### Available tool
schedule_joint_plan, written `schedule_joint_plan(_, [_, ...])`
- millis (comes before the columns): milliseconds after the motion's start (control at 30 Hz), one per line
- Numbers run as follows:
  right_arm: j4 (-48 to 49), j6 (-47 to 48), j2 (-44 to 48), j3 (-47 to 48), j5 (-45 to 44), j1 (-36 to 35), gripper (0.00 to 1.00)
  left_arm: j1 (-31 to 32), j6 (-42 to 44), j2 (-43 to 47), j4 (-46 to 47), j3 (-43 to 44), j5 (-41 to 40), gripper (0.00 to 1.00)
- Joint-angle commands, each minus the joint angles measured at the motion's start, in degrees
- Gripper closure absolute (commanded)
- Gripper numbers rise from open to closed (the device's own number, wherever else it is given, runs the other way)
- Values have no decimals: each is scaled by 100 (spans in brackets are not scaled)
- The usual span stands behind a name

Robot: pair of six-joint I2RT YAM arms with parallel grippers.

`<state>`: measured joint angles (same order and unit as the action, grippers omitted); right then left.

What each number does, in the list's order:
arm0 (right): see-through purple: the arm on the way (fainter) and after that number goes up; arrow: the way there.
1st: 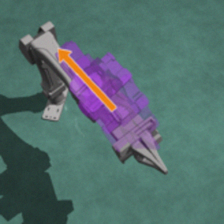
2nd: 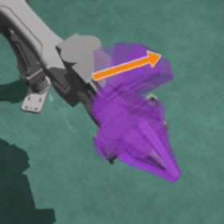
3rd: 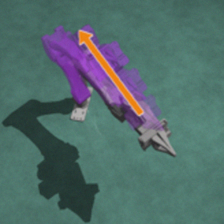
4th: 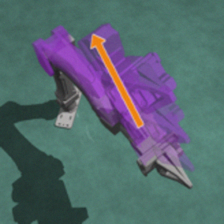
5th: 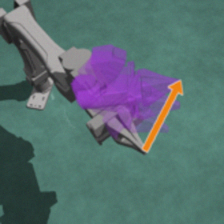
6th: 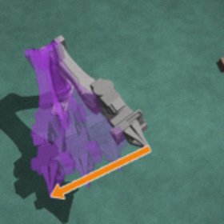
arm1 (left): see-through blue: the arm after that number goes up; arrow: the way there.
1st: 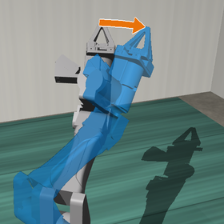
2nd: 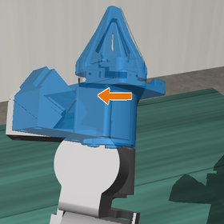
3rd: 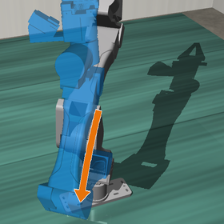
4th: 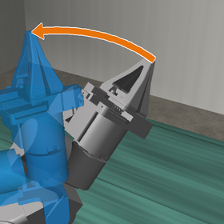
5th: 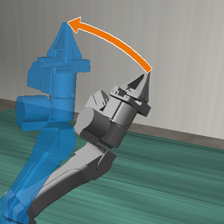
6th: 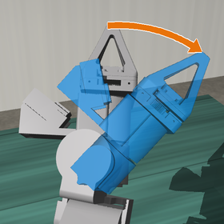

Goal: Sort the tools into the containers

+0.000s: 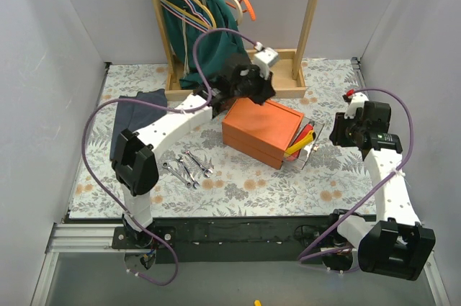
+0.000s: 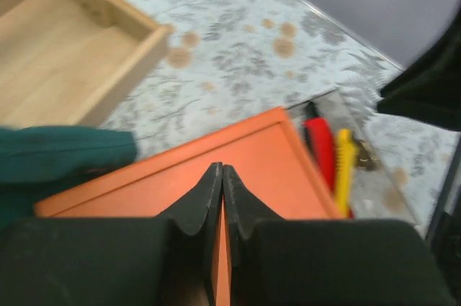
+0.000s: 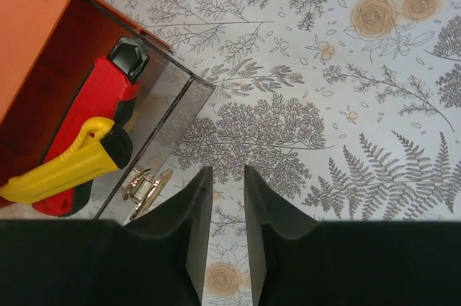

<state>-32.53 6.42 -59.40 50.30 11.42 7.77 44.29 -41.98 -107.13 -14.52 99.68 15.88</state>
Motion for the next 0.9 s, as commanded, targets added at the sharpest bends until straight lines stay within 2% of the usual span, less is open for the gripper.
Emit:
schedule_joint_plan(0, [405, 79, -151, -21, 483, 23, 74, -719, 497, 193, -806, -291, 231, 100])
schedule_joint_plan(100, [546, 105, -239, -82, 677, 23, 82, -843, 646, 87, -841, -501, 310, 100])
schedule_joint_plan(300, [827, 1, -608, -187, 1151, 23, 83, -843, 700, -220, -1078, -573, 591, 100])
schedule_joint_plan(467, [1065, -578, -906, -214, 1924, 23, 83, -852, 770, -668, -1570, -283, 653, 100])
schedule_joint_plan(633, [1486, -1115, -1293, -127, 2513, 5, 83, -852, 805, -774, -1545, -414, 671, 100])
schedule_joint_plan(867, [1970, -1599, -1925, 225, 2804, -144, 83, -843, 788, -783, -1492, -590, 680, 100])
